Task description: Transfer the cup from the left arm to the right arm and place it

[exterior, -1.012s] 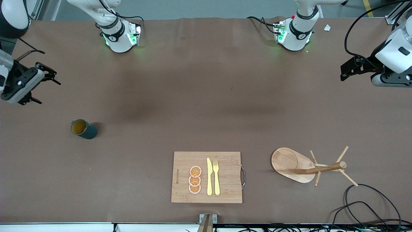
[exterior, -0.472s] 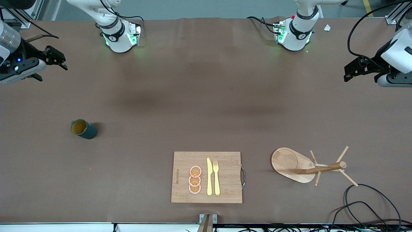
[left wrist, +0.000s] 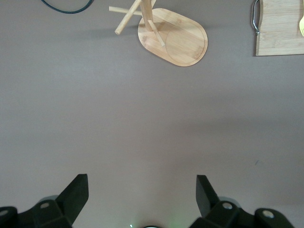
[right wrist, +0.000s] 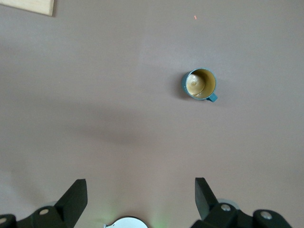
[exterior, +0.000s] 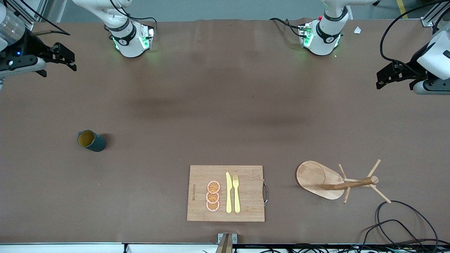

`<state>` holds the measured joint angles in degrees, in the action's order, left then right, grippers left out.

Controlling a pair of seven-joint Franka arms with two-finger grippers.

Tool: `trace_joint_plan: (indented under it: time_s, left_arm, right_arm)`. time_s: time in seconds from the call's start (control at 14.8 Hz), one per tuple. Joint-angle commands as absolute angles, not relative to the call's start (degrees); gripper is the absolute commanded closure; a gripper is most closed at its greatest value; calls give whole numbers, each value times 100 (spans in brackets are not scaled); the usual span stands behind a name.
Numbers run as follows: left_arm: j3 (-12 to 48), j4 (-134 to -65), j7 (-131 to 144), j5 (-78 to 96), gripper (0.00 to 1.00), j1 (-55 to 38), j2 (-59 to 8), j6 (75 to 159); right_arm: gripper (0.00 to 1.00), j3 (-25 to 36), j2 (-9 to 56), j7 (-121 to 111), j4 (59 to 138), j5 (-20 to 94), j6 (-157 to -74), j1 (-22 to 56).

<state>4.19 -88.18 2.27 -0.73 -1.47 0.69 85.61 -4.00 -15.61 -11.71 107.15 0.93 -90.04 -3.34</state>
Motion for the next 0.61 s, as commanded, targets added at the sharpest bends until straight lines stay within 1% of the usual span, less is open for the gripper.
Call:
trace_joint_plan:
  time_s: [0.0,0.07,0.2,0.4,0.54]
  left_arm:
    - [413,-8719,220,-97,0,-149,35,8543]
    - [422,-8727,220,-97,0,-149,35,8499]
    - [422,-8710,228,-88,0,-149,35,8402]
    - [422,-8701,237,-88,0,-149,35,8402]
    - [422,-8701,202,-88,0,-141,26,8411]
  right_arm:
    - [0,-343,-838,-1116,9776,79,-8798,-561]
    - [0,-343,-644,-1108,9556,131,-8772,-650]
    - [0,-351,-589,-1116,9484,54,-8667,-668]
    - [0,-343,-519,-1125,9580,61,-8657,-895]
    - [0,-343,-545,-1116,9817,105,-8736,-984]
